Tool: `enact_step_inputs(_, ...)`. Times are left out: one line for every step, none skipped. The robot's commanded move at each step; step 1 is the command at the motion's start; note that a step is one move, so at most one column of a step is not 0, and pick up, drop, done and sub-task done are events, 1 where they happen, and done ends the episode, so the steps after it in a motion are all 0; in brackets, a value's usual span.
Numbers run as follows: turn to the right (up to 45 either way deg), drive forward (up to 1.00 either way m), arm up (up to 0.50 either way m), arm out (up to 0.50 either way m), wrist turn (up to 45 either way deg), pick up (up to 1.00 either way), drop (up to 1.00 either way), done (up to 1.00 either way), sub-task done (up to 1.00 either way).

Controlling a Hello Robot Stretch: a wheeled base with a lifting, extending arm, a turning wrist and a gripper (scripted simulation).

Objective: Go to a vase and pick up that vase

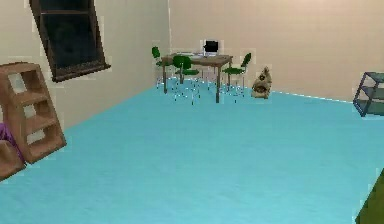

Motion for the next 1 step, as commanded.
enact_step_inputs(21.0,0.00,0.00,0.00,0.0,0.00,0.00,0.00,0.00)
